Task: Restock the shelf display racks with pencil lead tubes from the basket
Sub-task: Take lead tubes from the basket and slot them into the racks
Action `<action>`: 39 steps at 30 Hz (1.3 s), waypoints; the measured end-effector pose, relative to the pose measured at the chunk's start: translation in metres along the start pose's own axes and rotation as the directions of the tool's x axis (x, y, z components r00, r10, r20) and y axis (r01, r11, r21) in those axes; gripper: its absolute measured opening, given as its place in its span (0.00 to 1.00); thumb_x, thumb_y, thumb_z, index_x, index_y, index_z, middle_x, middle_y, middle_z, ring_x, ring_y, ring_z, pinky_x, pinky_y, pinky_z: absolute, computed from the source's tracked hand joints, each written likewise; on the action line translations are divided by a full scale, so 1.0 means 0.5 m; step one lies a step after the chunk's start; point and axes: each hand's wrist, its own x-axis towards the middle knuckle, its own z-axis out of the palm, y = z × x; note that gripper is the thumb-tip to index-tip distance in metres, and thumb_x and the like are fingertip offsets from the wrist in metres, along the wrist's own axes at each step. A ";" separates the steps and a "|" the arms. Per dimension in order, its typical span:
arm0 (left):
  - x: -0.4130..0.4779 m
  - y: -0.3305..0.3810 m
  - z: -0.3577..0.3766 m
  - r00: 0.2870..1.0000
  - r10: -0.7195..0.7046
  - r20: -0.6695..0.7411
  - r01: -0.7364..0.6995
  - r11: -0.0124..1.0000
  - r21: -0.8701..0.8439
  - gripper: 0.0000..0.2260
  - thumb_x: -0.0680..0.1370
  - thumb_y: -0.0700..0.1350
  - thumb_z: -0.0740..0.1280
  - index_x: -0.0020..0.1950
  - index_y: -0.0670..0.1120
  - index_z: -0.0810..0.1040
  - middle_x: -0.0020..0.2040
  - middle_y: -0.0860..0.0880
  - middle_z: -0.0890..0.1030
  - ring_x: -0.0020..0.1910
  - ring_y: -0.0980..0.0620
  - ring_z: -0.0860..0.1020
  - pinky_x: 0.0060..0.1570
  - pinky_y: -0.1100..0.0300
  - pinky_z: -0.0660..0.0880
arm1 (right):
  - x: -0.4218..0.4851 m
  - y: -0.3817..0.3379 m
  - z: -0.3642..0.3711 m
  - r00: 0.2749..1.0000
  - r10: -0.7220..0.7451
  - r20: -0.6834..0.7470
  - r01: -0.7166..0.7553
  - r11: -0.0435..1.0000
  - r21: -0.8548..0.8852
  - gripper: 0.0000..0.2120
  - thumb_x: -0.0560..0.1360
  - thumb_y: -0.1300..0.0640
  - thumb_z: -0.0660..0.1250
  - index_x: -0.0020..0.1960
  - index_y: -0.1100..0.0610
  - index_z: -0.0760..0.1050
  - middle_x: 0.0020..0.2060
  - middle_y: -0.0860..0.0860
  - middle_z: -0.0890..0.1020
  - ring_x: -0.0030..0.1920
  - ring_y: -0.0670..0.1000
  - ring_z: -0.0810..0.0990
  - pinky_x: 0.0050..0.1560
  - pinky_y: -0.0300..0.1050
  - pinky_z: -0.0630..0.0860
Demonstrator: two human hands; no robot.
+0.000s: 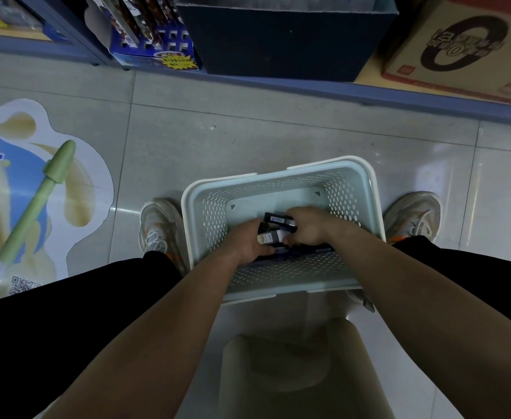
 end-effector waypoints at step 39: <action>0.000 0.041 0.019 0.956 -0.279 0.089 0.137 0.157 -0.978 0.13 0.78 0.32 0.57 0.55 0.38 0.80 0.47 0.41 0.83 0.43 0.45 0.80 0.42 0.53 0.77 | 0.000 -0.028 0.049 0.959 -0.001 -0.283 0.133 0.884 0.448 0.10 0.80 0.60 0.61 0.51 0.60 0.81 0.44 0.57 0.80 0.46 0.52 0.77 0.45 0.44 0.73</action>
